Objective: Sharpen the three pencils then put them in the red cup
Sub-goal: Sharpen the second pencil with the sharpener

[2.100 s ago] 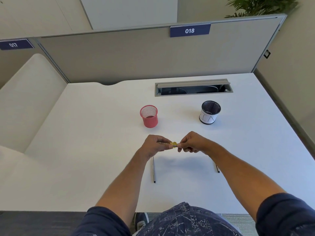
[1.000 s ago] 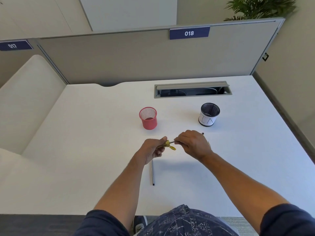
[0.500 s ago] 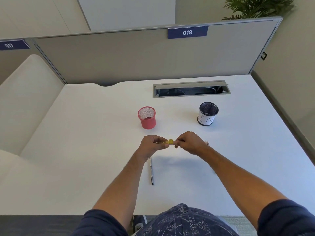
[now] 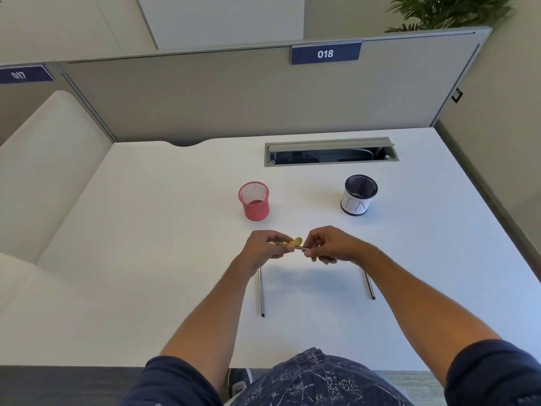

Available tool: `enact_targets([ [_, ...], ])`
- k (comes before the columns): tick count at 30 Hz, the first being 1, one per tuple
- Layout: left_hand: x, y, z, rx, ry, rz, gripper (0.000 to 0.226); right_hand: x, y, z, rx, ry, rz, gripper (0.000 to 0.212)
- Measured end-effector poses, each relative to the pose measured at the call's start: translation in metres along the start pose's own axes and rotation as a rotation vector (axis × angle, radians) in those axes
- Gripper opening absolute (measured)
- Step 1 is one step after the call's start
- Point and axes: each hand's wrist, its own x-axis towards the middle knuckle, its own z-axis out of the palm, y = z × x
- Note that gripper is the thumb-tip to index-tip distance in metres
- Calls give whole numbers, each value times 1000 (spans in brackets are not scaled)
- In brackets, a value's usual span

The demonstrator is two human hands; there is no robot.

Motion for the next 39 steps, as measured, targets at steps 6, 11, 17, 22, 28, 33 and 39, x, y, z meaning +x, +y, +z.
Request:
enact_targets([
  [6,-1,-3,-2,-70,57,-96,27,5,11,10,-573,342,-230,18],
  [11,-2,5,-3,-240,38,-215,32,-1,16,19,-663,537,-542,9],
  [17,0,4,-5,-315,-96,-230,25,5,20,16,-923,816,-885,12],
  [22,1,7,-9,-216,-96,-139,18,3,15,20,-826,796,-685,25],
  [28,1,4,-10,-91,-56,-61,17,-2,-7,22,-452,454,-49,14],
  [33,-1,2,-8,10,-36,12,27,0,-8,13,-53,188,68,23],
  [39,-3,8,-7,81,-69,8,30,0,1,11,109,-78,316,32],
])
